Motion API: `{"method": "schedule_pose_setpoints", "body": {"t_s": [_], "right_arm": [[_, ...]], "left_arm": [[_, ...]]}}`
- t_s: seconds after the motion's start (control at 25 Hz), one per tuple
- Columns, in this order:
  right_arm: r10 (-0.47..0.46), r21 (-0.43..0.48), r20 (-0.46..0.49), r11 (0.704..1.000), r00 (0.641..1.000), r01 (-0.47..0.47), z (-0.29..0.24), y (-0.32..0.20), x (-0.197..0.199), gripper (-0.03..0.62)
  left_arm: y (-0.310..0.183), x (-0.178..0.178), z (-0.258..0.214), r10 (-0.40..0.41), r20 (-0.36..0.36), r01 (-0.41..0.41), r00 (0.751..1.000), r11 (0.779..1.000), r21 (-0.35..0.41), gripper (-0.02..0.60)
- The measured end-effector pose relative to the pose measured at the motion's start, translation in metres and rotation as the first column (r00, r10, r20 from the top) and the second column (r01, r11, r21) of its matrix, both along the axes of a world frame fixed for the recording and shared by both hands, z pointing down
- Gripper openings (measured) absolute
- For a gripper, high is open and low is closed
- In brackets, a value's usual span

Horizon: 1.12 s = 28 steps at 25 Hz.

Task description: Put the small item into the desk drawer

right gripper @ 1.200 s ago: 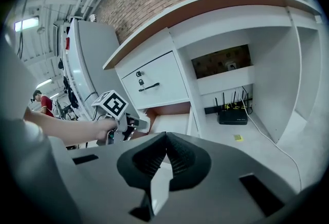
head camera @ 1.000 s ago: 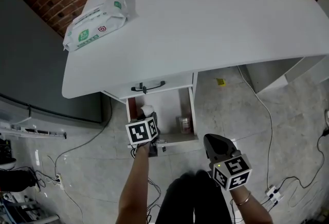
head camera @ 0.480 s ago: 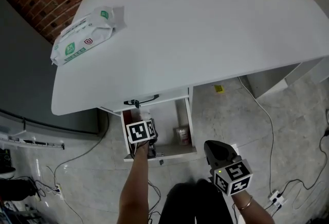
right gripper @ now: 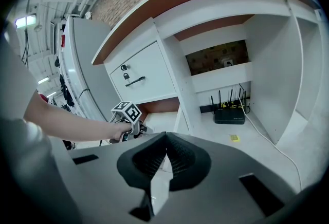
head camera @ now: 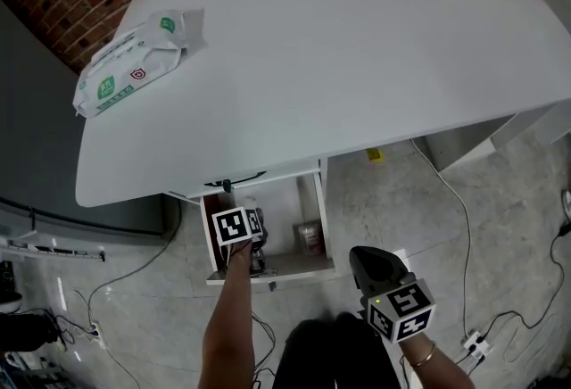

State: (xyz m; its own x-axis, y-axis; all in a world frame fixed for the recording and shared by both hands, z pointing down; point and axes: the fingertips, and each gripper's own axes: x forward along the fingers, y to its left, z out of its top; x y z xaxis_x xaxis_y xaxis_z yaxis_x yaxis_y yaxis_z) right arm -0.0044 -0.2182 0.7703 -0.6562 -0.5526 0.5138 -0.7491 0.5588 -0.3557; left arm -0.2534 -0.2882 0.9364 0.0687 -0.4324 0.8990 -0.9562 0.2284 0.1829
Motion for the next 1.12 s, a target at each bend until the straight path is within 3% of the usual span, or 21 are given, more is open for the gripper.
{"method": "schedule_pose_setpoints", "body": {"t_s": [0.08, 0.24, 0.36, 0.56, 1.12], "right_arm": [[-0.002, 0.0, 0.0, 1.0, 1.0, 0.002, -0.001, 0.0, 0.0, 0.008], [0.006, -0.007, -0.001, 1.0, 1.0, -0.006, -0.004, 0.0, 0.002, 0.008], [0.004, -0.011, -0.002, 1.0, 1.0, -0.004, -0.014, 0.005, 0.0, 0.008], [0.006, -0.028, 0.011, 1.0, 1.0, -0.006, -0.036, 0.012, -0.002, 0.008], [0.012, -0.02, 0.024, 1.0, 1.0, -0.011, -0.163, 0.036, -0.003, 0.008]], "left_arm": [[0.0, 0.002, 0.001, 0.02, 0.008, -0.02, 1.0, 1.0, -0.005, 0.186], [-0.005, 0.012, -0.008, 0.083, 0.022, -0.083, 0.996, 0.996, 0.01, 0.268], [-0.002, 0.01, -0.027, 0.089, 0.052, -0.091, 0.995, 0.995, 0.031, 0.272], [0.008, 0.01, -0.065, 0.087, 0.04, -0.09, 0.995, 0.993, 0.074, 0.27], [0.078, 0.02, -0.227, 0.049, 0.109, -0.071, 0.993, 0.975, 0.21, 0.155]]}}
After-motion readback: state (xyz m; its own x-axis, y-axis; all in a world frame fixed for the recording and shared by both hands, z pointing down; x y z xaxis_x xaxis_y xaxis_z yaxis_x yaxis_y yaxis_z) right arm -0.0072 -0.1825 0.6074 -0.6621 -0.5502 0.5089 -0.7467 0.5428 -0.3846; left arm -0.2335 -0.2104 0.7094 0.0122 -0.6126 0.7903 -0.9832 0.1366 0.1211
